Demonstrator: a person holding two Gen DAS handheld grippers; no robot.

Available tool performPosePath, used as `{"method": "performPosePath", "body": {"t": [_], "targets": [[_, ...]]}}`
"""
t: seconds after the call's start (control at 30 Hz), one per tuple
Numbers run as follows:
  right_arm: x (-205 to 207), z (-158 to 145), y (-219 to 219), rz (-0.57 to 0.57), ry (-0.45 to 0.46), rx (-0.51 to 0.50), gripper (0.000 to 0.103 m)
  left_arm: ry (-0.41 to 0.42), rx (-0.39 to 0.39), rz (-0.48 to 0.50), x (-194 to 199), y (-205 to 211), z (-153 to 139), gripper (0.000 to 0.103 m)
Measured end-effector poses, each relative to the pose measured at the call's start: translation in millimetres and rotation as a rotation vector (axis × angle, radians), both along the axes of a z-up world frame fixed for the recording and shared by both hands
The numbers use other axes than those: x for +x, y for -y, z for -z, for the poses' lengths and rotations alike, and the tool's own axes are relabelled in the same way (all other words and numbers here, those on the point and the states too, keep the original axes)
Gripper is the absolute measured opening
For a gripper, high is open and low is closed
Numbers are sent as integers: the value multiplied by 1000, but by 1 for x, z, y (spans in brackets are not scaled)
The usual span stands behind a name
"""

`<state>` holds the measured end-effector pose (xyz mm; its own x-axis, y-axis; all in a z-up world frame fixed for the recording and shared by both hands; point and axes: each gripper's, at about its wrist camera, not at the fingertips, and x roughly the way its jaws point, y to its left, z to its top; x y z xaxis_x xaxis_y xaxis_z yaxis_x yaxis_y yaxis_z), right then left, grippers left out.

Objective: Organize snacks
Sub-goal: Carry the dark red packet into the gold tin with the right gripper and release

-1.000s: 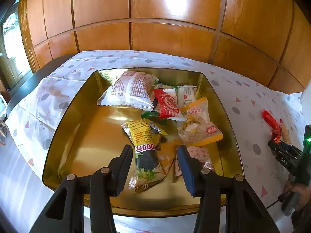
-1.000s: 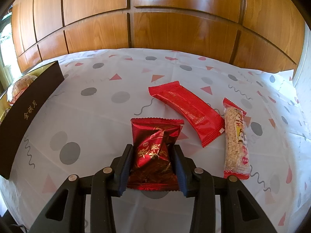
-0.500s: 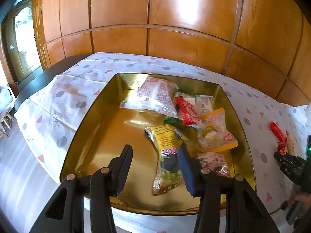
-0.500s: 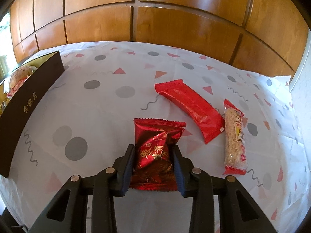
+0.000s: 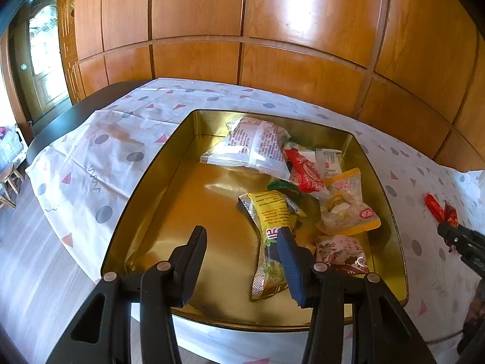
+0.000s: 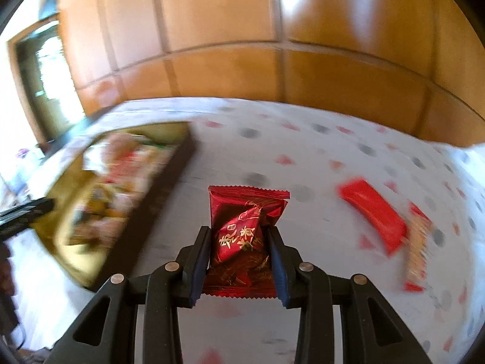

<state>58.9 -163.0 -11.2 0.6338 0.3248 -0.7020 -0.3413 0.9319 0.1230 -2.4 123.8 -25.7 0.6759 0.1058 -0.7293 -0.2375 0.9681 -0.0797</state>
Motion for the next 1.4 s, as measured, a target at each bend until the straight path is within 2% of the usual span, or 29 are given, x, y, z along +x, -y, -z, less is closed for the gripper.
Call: {"method": "performPosePath", "body": {"t": [0.2, 0.37, 0.57, 0.8, 0.97, 1.03, 1.17, 1.4], "targets": [[-11, -20, -52, -184, 10, 46, 37, 2, 2, -6, -1, -3, 1, 49], [-10, -24, -92, -290, -17, 66, 37, -5, 0, -12, -1, -5, 4, 49], [-11, -6, -141, -403, -56, -8, 38, -14, -5, -36, -1, -14, 8, 49], [-6, 24, -160, -424, -113, -95, 38, -31, -10, -44, -2, -18, 14, 49], [-11, 22, -153, -433, -110, -58, 37, -27, -10, -39, -2, -16, 14, 49], [-13, 25, -157, -444, -112, -65, 30, -27, -7, -34, -2, -14, 13, 49], [-18, 29, -162, -451, -98, -86, 30, -24, -1, -25, -3, -12, 10, 49], [-19, 21, -149, -406, -109, -33, 30, -16, 13, -13, -5, -7, 6, 49]]}}
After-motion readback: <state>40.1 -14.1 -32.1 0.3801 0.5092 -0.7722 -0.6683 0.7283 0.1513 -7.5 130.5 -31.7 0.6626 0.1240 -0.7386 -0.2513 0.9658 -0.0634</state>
